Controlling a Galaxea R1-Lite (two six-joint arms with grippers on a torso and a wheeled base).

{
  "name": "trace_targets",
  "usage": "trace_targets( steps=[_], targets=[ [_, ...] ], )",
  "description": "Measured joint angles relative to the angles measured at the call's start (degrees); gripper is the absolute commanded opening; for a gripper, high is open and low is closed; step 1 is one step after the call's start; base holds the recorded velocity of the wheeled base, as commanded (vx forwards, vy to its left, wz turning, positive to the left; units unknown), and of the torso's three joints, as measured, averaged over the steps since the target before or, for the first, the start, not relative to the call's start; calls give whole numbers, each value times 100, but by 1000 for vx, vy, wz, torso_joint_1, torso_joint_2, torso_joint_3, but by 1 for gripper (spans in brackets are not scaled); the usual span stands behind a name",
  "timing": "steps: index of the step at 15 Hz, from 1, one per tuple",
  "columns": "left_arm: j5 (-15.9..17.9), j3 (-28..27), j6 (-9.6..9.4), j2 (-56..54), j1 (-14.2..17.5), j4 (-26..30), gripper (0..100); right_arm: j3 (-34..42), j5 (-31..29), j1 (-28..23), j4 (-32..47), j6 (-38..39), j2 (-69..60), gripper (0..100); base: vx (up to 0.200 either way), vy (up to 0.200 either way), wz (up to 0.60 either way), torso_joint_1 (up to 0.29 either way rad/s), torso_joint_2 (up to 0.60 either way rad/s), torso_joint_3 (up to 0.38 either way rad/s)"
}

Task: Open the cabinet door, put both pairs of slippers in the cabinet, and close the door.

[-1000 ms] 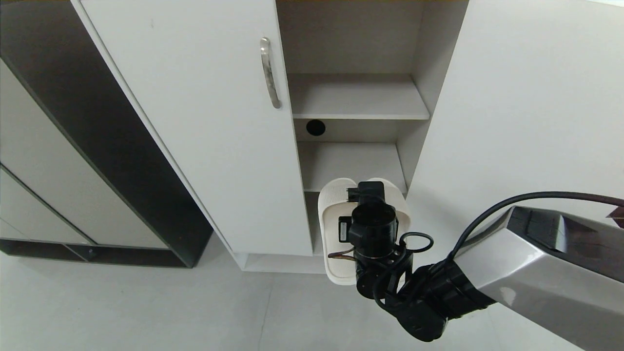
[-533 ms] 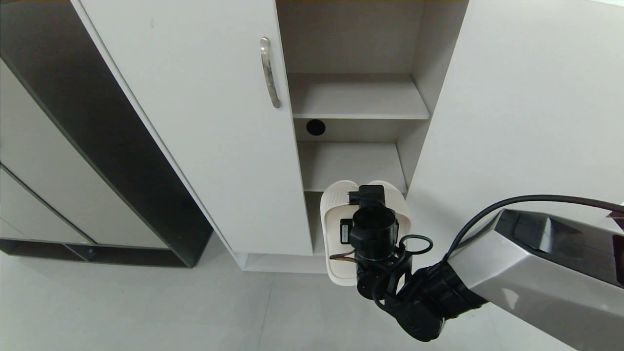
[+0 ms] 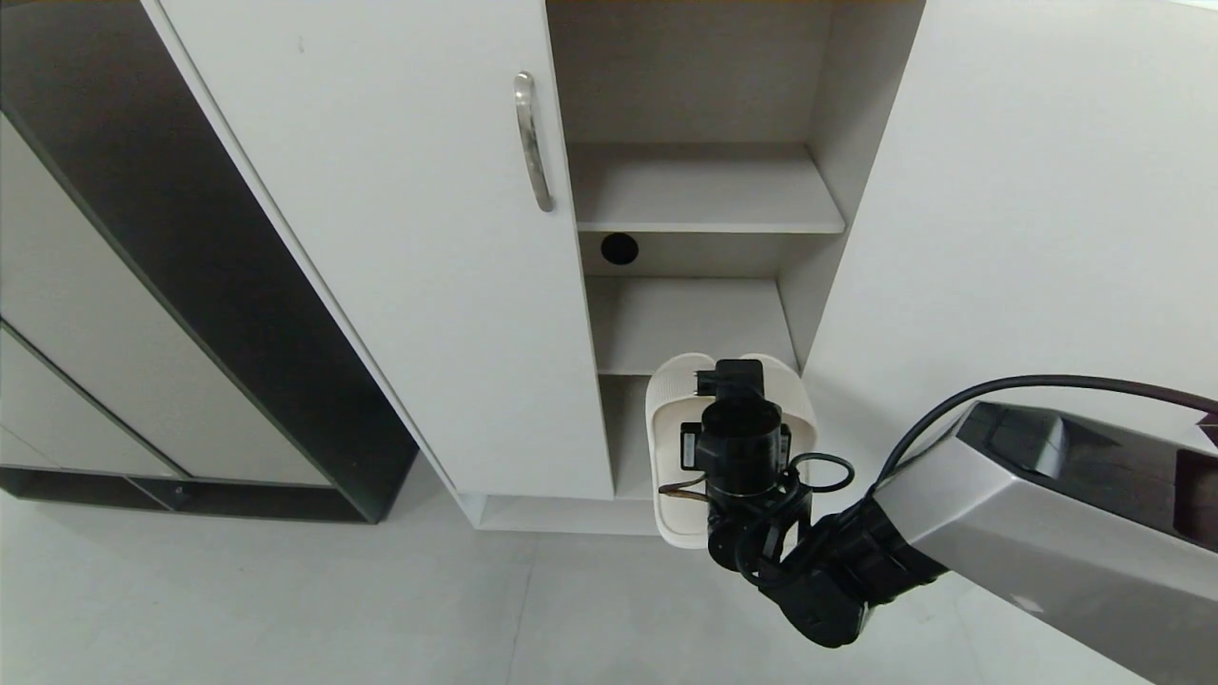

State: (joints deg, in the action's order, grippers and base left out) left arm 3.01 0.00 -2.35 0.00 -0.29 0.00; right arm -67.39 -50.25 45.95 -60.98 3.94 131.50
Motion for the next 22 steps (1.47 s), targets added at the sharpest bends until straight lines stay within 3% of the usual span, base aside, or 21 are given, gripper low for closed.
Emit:
trace_targets(
  steps=[6,17,22],
  targets=[
    [0,0,0,0,2,0,0,44,84,9,-44,-6,22,0,0,0,0,0,0,0],
    [-4,0,-18,0,5,2,0,55,154,9,-77,0,52,0,200,0,0,3,1,1],
    [5,0,-18,0,2,0,0,22,386,-2,-323,11,133,0,0,0,0,0,0,0]
  ],
)
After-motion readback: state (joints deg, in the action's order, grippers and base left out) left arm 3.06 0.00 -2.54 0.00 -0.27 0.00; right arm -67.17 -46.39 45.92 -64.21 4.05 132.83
